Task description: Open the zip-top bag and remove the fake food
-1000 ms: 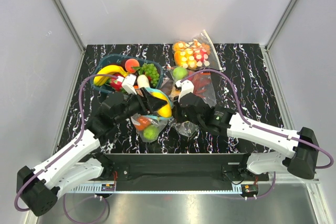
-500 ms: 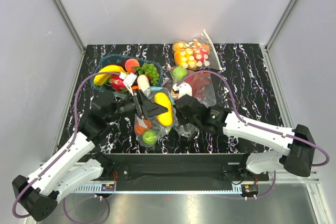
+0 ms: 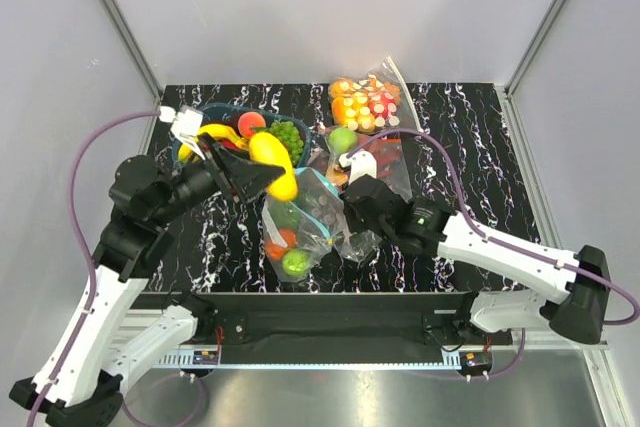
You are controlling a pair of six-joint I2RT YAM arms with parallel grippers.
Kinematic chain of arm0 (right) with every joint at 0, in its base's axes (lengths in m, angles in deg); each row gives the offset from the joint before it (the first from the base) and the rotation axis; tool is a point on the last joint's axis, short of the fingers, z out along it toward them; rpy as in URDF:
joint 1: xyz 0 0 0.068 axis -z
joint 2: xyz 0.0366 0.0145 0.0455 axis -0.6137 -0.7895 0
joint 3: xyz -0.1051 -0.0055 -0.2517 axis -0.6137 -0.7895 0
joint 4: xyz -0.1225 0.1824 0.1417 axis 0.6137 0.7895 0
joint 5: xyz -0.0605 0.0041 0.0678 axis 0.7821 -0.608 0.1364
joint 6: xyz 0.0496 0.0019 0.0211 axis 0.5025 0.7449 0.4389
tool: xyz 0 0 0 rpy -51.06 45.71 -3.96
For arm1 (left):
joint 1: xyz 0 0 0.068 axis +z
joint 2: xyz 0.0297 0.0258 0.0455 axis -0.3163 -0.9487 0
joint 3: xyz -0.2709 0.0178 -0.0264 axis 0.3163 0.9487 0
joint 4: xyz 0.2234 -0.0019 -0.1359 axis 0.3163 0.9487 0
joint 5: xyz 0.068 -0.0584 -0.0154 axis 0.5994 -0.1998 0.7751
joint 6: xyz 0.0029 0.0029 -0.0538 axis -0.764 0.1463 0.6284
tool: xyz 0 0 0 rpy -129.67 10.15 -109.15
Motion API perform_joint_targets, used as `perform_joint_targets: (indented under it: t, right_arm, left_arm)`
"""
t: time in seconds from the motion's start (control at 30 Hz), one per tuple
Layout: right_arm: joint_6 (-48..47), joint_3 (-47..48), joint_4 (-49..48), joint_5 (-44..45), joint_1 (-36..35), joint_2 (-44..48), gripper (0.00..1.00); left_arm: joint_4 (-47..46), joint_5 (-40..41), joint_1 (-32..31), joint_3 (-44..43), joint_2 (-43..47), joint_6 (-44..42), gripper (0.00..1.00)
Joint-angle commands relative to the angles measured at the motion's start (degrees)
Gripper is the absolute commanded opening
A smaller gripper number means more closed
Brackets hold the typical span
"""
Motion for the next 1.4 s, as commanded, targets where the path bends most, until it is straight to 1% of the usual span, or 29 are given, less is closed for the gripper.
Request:
perform_joint_targets:
  t: [0.0, 0.07, 0.1, 0.17, 0.2, 0.3, 0.4, 0.53, 0.63, 0.7, 0.9, 1.13, 1.37]
  right_arm:
    - [-0.3, 0.4, 0.8, 2.2, 0.4, 3.7, 0.05]
    - [0.1, -0.1, 0.7, 2.0, 0.4, 4.3, 0.05]
    - [0.3, -0.3, 0.7, 2.0, 0.4, 4.9, 0.05]
    - [0.6, -0.5, 0.7, 1.7, 0.5, 5.3, 0.05]
    - [0.7, -0.6, 0.8, 1.6, 0.4, 5.6, 0.05]
    - [0.8, -1.0, 0.8, 1.2, 0.5, 6.1, 0.05]
    - [0.8, -1.2, 1.0, 1.1, 0.5, 6.2, 0.05]
    - [1.2, -1.7, 0.9, 0.7, 0.5, 6.3, 0.05]
    - [1.4, -1.9, 0.4, 0.3, 0.4, 6.2, 0.05]
    - [1.4, -1.9, 0.2, 0.0, 0.4, 6.1, 0.05]
    - [1.2, -1.7, 0.1, -0.3, 0.4, 5.6, 0.05]
    - [0.8, -1.9, -0.4, -0.7, 0.5, 5.2, 0.05]
    - [0.7, -2.0, -1.3, -1.6, 0.4, 4.3, 0.05]
  left_arm:
    - [1.8, 9.5, 3.3, -2.5, -3.2, -4.0, 0.39]
    - [1.9, 15.5, 5.1, -1.3, -5.5, -4.2, 0.40]
    - [1.0, 21.5, 5.6, -0.1, -6.0, -4.2, 0.40]
    - [-0.1, 27.7, 6.3, 3.0, -7.8, -4.0, 0.40]
    - [-1.7, 32.9, 6.4, 3.8, -8.5, -4.1, 0.40]
    - [-5.6, 38.6, 6.6, 6.3, -11.2, -4.0, 0.41]
    - [-8.5, 41.3, 7.2, 7.4, -14.6, -3.9, 0.41]
    - [-12.1, 42.3, 9.7, 9.6, -18.2, -2.9, 0.41]
    - [-15.5, 41.1, 11.9, 12.5, -21.1, -1.2, 0.41]
    - [-18.3, 40.9, 12.4, 14.6, -23.3, -0.2, 0.41]
    - [-23.4, 41.8, 12.7, 17.3, -28.1, 1.0, 0.41]
    - [-25.1, 43.6, 12.6, 18.4, -32.2, 0.9, 0.42]
    - [-26.9, 43.7, 12.7, 19.4, -35.4, 0.4, 0.48]
